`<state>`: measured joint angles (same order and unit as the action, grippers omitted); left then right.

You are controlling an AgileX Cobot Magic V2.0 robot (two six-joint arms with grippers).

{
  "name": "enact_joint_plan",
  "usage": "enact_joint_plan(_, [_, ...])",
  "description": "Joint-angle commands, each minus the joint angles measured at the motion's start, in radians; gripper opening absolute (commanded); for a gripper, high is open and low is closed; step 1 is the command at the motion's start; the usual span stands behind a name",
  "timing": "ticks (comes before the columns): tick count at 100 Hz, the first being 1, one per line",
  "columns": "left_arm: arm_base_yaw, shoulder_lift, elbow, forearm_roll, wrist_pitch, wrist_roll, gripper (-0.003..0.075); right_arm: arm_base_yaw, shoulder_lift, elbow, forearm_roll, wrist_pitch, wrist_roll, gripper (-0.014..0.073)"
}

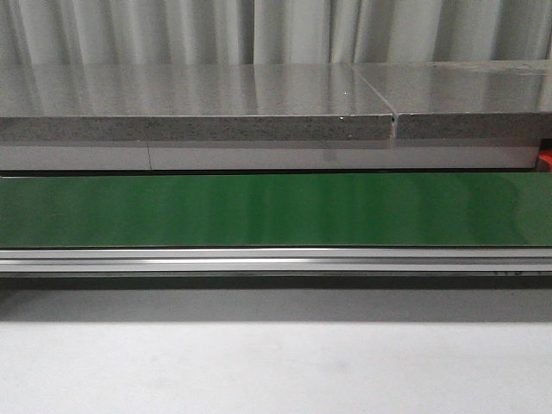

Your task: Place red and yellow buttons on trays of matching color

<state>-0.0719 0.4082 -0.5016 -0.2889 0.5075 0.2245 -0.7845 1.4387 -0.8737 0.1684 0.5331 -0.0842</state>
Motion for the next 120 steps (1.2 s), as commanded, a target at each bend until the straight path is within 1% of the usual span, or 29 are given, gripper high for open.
enact_joint_plan(1, [-0.009, 0.004, -0.027, -0.015, -0.074, -0.001, -0.0019, 0.033, -0.094, -0.025, 0.018, -0.036, -0.002, 0.051])
enact_joint_plan(10, [-0.009, 0.004, -0.027, -0.015, -0.074, -0.001, -0.0019, 0.102, -0.166, -0.025, 0.018, -0.06, -0.002, 0.051])
enact_joint_plan(22, [-0.009, 0.004, -0.027, -0.015, -0.074, -0.001, -0.0019, 0.23, -0.262, -0.025, 0.018, -0.093, -0.004, 0.051])
enact_joint_plan(39, [-0.009, 0.004, -0.027, -0.015, -0.074, -0.001, -0.0019, 0.445, -0.398, -0.025, 0.014, -0.127, -0.075, 0.0509])
enact_joint_plan(54, [-0.009, 0.004, -0.027, -0.015, -0.074, -0.001, -0.0019, 0.597, -0.518, -0.016, 0.012, -0.137, -0.118, 0.0509])
enact_joint_plan(72, [-0.009, 0.004, -0.027, -0.015, -0.074, -0.001, -0.0019, 0.704, -0.677, 0.068, 0.004, -0.186, -0.203, 0.0509])
enact_joint_plan(81, [-0.009, 0.004, -0.027, -0.015, -0.074, -0.001, -0.0019, 0.724, -0.777, 0.135, 0.004, -0.207, -0.206, 0.0505])
enact_joint_plan(86, [-0.009, 0.004, -0.027, -0.015, -0.074, -0.001, -0.0019, 0.724, -0.828, 0.169, 0.004, -0.207, -0.206, 0.0486])
enact_joint_plan(95, [-0.009, 0.004, -0.027, -0.015, -0.074, -0.001, -0.0019, 0.724, -0.915, 0.23, 0.004, -0.203, -0.206, 0.0388])
enact_joint_plan(100, [-0.009, 0.004, -0.027, -0.015, -0.074, -0.001, -0.0019, 0.724, -0.956, 0.261, 0.004, -0.201, -0.206, 0.0305])
enact_joint_plan(112, [-0.009, 0.004, -0.027, -0.015, -0.074, -0.001, -0.0019, 0.724, -1.041, 0.325, 0.004, -0.192, -0.206, 0.0072])
enact_joint_plan(120, [-0.009, 0.004, -0.027, -0.015, -0.074, -0.001, -0.0019, 0.724, -1.074, 0.349, 0.004, -0.18, -0.206, -0.0049])
